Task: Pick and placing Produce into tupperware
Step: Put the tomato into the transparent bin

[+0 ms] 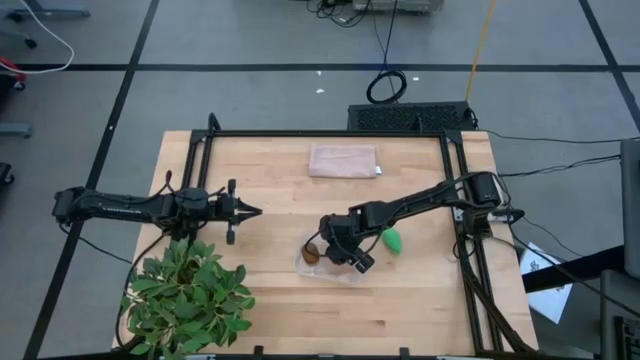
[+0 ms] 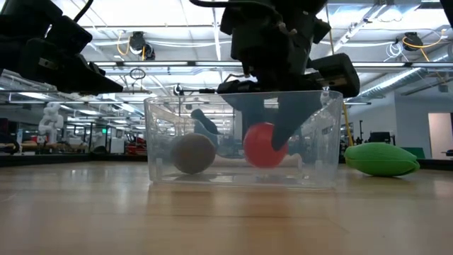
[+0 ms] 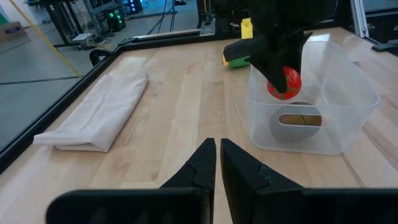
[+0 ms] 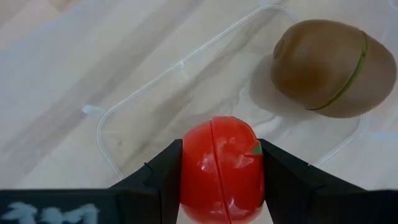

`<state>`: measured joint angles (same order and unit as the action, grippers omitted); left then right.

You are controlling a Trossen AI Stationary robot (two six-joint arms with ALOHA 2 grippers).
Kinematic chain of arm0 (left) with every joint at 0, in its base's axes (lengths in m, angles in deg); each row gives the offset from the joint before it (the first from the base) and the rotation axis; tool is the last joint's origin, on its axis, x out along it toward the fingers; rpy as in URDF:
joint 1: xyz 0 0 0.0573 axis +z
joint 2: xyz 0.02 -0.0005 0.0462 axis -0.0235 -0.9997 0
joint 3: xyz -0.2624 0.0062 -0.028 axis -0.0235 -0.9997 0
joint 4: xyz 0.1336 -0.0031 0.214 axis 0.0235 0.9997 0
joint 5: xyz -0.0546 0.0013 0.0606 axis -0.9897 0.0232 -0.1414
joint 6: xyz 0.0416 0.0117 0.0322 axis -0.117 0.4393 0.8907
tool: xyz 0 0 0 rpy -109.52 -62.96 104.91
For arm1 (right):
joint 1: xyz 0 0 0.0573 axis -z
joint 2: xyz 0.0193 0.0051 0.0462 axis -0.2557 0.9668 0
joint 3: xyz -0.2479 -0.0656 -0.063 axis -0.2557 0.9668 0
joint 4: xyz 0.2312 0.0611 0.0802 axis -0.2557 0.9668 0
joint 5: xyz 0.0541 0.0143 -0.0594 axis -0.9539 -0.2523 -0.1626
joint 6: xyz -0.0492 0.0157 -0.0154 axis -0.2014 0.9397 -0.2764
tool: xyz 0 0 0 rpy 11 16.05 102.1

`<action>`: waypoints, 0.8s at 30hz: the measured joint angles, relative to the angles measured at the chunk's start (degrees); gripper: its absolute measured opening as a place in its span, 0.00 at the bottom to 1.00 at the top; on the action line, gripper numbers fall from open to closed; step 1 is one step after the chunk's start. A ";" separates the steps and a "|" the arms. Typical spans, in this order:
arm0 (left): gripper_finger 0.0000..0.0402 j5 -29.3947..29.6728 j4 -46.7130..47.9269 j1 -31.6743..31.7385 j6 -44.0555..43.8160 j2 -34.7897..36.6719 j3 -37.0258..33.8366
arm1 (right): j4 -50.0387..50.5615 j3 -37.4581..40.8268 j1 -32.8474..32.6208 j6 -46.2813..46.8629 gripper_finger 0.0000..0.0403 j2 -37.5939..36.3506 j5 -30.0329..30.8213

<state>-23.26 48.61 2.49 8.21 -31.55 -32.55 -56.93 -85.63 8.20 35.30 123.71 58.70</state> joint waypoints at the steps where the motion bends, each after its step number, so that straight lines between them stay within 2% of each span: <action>1: 0.07 0.00 0.00 0.00 -0.01 -0.02 0.00 | -0.04 0.00 0.00 -0.14 0.41 0.14 0.00; 24: 0.07 -0.02 0.80 -0.01 0.24 -0.02 0.00 | -0.22 0.02 0.02 -1.94 0.41 0.92 -0.26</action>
<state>-23.29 49.41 2.49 8.45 -31.57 -32.55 -57.16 -85.61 8.22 33.36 124.62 58.45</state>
